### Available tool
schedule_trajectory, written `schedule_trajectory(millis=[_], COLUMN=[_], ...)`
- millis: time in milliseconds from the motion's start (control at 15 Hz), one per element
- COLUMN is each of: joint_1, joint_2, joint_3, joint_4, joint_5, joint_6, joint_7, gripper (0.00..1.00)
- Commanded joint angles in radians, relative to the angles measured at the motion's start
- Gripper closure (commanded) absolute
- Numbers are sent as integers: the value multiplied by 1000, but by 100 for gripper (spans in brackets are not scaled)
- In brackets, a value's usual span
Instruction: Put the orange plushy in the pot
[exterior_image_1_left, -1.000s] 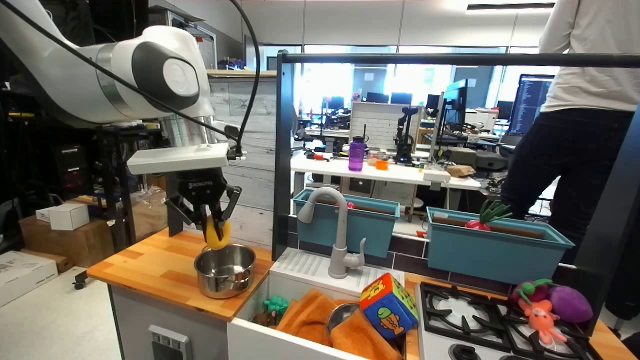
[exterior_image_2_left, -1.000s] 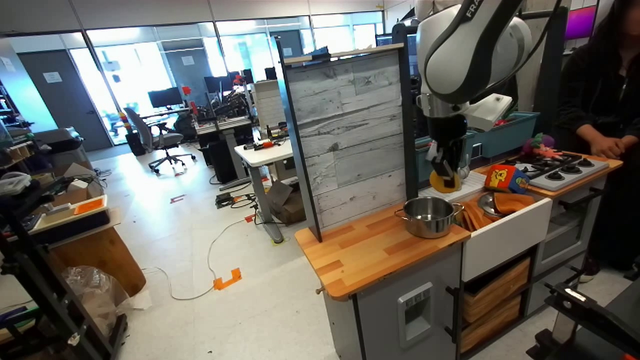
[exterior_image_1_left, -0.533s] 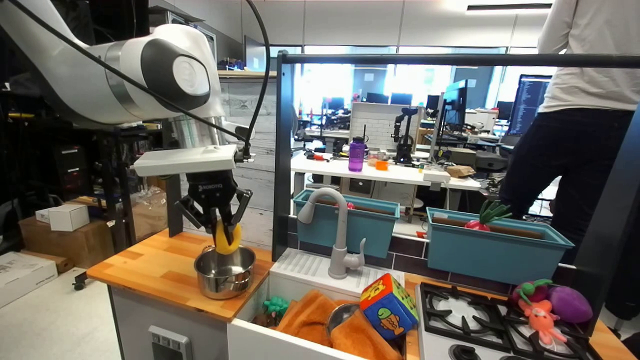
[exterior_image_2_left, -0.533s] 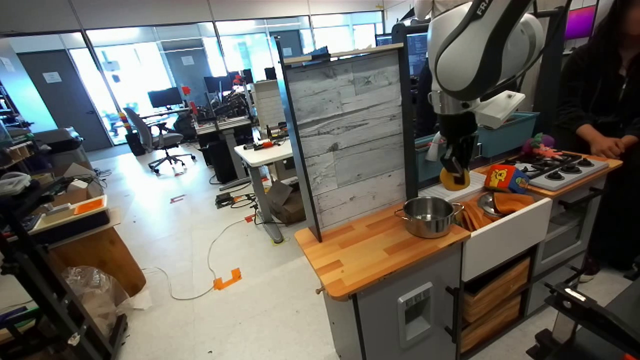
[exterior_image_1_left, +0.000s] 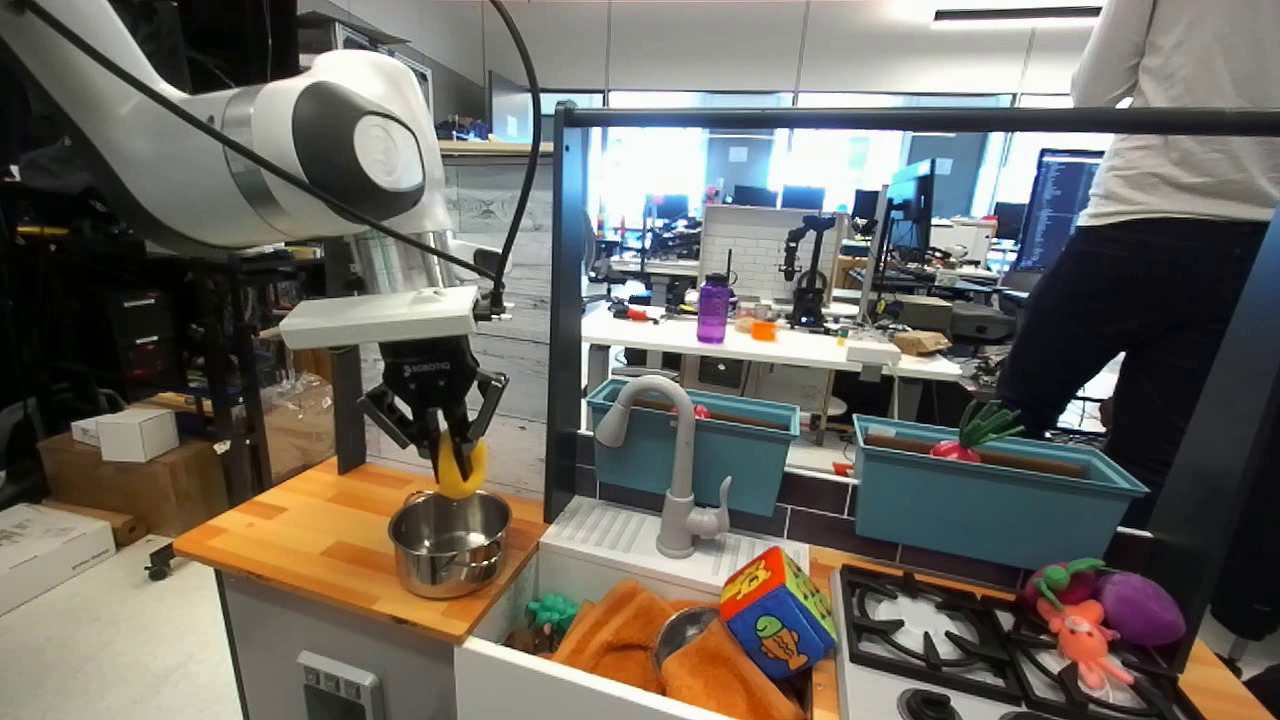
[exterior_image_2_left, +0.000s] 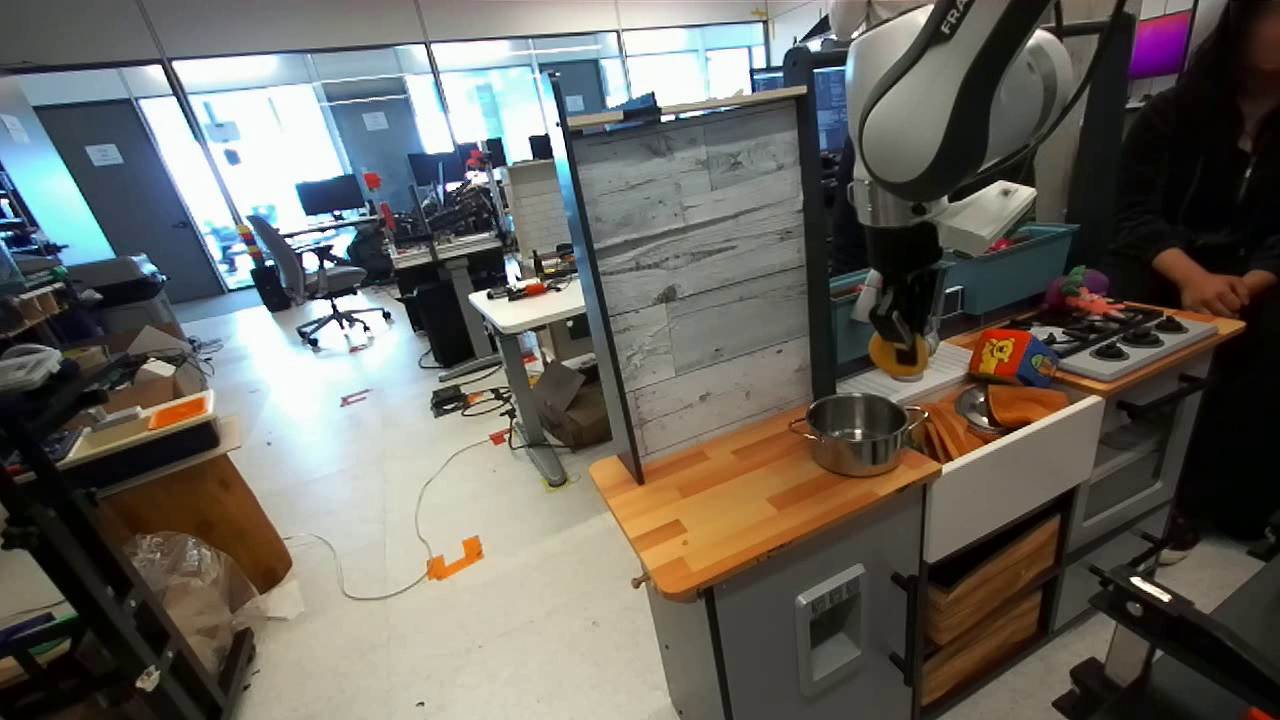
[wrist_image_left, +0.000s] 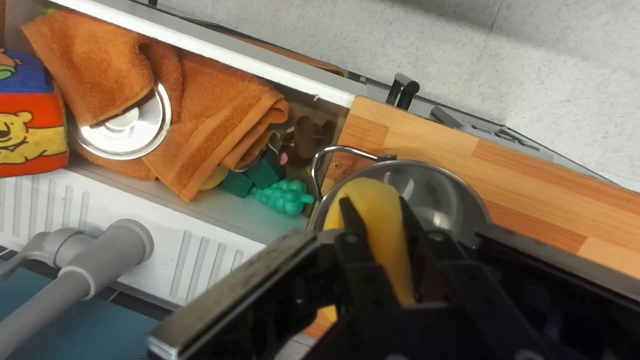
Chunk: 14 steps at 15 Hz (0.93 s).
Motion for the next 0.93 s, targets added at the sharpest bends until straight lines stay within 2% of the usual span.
schedule_trajectory(millis=[0,67,133,533,667,867], joint_1=[3,5,1,2,3,3], joint_2=[46,51,56,76,78,80], joint_3=[3,2,7,11,12,14], joint_4=[70,78,83,112,116,120], joint_5=[-5,-9,-4,-5,-4,-4], joint_6=[-22,-29,-21,-22,-23,-23], joint_7=[13,7,5,2,1,1], gripper=[95,56,55,12,1,0])
